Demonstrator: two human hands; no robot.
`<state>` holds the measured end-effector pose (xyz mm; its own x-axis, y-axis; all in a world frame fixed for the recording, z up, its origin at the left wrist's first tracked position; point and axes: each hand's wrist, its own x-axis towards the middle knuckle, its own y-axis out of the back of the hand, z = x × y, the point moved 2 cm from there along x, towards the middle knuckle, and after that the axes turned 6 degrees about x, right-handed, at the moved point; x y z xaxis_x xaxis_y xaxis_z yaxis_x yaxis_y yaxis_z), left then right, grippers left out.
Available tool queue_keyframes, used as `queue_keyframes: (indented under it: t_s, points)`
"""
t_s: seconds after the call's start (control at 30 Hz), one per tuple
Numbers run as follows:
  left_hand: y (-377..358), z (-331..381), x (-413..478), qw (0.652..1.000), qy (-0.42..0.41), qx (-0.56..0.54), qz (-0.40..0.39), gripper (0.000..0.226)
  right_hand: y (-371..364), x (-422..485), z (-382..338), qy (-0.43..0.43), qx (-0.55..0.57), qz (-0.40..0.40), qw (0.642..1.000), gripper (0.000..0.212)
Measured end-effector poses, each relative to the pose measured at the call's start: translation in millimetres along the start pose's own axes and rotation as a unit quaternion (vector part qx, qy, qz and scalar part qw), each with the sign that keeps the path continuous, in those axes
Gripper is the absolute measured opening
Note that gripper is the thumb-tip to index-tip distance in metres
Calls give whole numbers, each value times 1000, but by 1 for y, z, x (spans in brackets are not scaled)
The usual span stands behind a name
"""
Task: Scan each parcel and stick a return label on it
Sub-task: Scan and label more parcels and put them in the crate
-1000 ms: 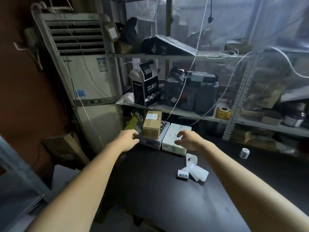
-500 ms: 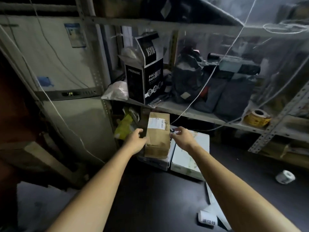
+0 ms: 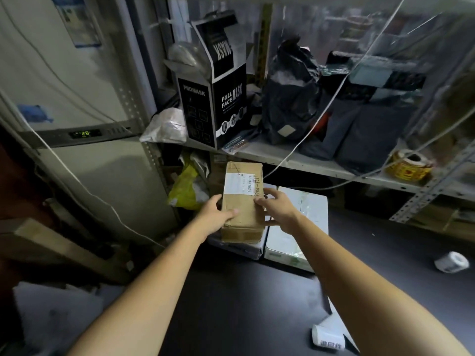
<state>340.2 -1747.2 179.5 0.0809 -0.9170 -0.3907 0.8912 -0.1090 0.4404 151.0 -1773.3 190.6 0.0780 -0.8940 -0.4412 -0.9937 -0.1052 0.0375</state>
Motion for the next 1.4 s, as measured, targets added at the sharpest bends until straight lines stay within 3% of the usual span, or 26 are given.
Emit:
queue_keyframes:
  t_s: [0.3,0.63,1.0,1.4]
  points:
    - [-52,48,-47,997,-41,-42,-57,82,80,-76,-6,37,-4,35,999,52]
    - [-214,108,-162,986,-73,-36,-148,69,236,-223,44,60,-1,115,992,56]
    - [-403,66,-276,984,-29,-50,-170,66,373,-326,181,-28,33,119,992,48]
    - [-469,24,-259,978,11,-48,-203,68,405,-299,261,-46,73,171,982,43]
